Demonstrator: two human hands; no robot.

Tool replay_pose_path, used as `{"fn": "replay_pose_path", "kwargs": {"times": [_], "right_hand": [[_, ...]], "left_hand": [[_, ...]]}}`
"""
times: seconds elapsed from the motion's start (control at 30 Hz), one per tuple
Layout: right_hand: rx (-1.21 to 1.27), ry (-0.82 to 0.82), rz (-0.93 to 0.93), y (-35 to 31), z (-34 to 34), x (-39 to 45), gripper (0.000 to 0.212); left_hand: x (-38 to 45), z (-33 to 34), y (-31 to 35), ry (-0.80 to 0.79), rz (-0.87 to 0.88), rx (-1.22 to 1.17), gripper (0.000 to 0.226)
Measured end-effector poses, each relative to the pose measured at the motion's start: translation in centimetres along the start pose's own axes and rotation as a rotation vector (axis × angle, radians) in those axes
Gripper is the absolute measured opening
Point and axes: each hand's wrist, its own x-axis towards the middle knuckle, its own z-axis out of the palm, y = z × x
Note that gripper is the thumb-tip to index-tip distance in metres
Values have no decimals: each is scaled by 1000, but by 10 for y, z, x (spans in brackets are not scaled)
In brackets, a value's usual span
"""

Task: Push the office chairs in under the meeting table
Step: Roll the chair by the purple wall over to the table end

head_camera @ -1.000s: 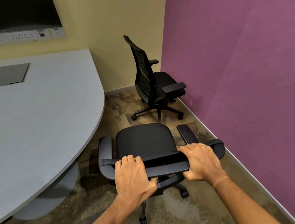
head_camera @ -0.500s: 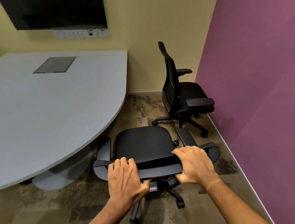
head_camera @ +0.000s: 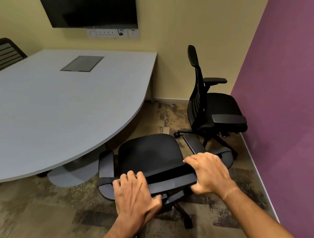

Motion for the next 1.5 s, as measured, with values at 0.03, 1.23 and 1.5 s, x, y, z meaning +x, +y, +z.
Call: {"fn": "replay_pose_path", "kwargs": {"times": [0.03, 1.23, 1.5], "right_hand": [[-3, -5, -15, 7, 0, 5, 69], [-8, -52, -650, 182, -19, 212, 67], [-54, -64, -736, 170, -18, 240, 64]], "left_hand": [[4, 1, 5, 1, -13, 7, 51], [140, 17, 169, 6, -663, 46, 53], [148, 21, 165, 109, -718, 40, 47]]}}
